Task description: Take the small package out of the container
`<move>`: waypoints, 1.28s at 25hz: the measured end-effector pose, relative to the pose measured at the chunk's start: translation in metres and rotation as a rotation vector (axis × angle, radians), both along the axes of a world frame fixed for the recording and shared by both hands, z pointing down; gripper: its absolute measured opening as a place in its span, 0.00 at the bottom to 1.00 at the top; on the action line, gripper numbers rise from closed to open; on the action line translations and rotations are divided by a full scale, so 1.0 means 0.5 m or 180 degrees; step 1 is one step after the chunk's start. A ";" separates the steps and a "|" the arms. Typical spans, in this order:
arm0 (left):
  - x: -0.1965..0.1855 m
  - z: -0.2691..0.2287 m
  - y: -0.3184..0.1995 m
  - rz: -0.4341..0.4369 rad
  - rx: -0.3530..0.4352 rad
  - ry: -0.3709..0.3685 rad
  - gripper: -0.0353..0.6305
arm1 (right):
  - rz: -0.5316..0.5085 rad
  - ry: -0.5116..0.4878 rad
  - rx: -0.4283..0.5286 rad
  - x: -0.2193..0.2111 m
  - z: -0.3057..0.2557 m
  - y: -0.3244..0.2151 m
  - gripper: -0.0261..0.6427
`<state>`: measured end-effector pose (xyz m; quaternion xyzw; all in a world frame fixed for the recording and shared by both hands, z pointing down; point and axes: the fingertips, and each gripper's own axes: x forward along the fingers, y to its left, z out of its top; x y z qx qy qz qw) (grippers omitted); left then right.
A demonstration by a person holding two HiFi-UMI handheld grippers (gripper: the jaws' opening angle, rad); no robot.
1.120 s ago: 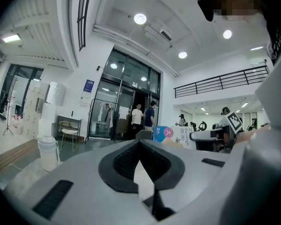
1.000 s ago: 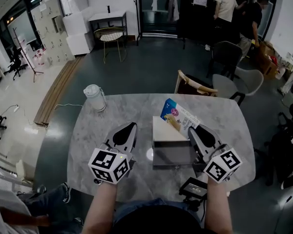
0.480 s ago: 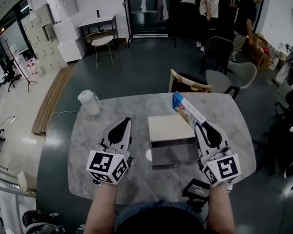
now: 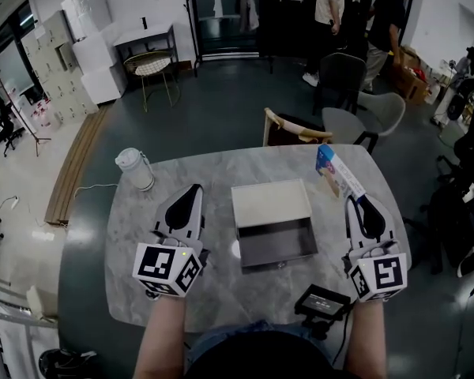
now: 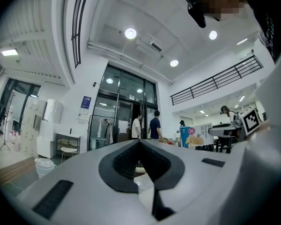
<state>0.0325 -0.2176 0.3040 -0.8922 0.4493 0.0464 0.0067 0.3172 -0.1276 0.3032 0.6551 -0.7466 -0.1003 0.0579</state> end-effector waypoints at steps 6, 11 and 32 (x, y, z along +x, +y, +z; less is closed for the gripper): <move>-0.012 -0.008 -0.008 -0.0125 0.0029 0.0019 0.07 | 0.0121 -0.0192 -0.0018 0.027 -0.003 0.012 0.18; -0.009 -0.014 -0.014 -0.0085 0.0017 0.0017 0.07 | 0.0184 -0.0221 -0.0079 0.027 -0.006 0.012 0.18; 0.002 -0.012 -0.018 0.0011 -0.0025 -0.0016 0.07 | 0.0203 -0.0160 -0.0151 0.026 -0.007 0.012 0.18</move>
